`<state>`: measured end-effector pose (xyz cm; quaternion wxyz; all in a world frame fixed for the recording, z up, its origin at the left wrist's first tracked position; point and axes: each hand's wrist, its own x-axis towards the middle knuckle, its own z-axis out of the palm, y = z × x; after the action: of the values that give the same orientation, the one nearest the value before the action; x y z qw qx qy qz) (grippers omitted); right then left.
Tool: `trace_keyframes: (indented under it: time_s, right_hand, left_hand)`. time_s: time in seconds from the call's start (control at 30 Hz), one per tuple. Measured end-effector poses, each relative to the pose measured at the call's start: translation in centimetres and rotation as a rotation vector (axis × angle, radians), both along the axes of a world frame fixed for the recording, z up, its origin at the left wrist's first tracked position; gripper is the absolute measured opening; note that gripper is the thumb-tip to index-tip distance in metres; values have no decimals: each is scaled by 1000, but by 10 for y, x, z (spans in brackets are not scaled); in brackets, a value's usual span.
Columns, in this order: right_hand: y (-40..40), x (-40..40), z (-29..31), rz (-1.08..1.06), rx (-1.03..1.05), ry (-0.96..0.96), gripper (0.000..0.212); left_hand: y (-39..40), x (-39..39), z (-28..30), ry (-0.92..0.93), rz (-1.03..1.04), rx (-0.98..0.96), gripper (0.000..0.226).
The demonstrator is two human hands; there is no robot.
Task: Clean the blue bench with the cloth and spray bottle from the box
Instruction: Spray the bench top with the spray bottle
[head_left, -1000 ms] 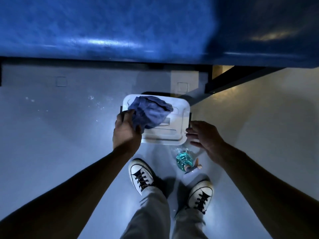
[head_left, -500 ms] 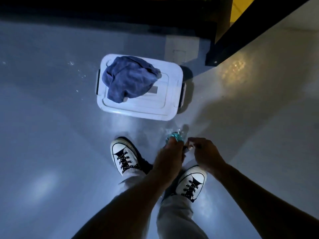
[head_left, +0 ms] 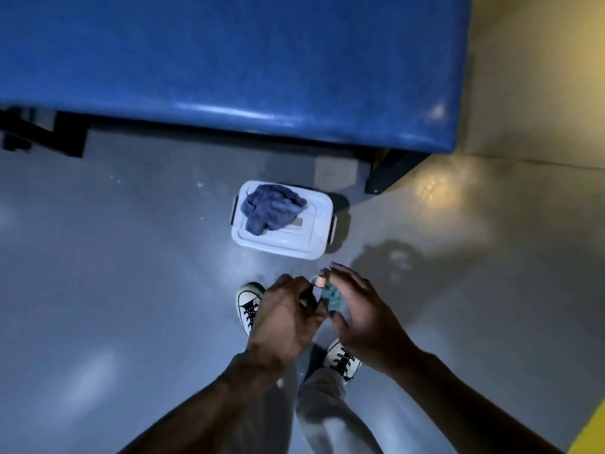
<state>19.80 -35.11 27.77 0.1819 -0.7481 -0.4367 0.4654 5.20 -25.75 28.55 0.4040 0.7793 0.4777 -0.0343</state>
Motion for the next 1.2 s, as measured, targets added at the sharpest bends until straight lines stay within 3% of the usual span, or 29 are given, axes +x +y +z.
trace_keyframes:
  time_s: [0.13,0.27,0.37,0.5,0.7,0.8,1.03,1.2]
  right_hand:
    - [11,-12,151,141,185,-11,89]
    - [37,-43,292,32,463,37,72]
    - [59,-69,374,21,616,68,70]
    - [97,-109,450,23,710,108,76]
    - [156,-189,514,99,719,96,74]
    - [183,-232,522,90,680,80,82]
    - [259,-331,533,11,614,202,71]
    - [336,-376,518,-5,539,195,56]
  left_hand:
    - [15,-12,177,-21,113,42,21]
    - [24,-39,340,-124,193,165,18]
    - [34,-72,432,-224,231,255,26]
    - [48,-120,504,-468,351,245,22]
    - [104,-199,527,-770,746,134,34]
    - [145,-245,508,-801,887,-8,35]
    - [221,-326,490,-714,763,-658,52]
    - [275,-357,479,-745,912,-794,45]
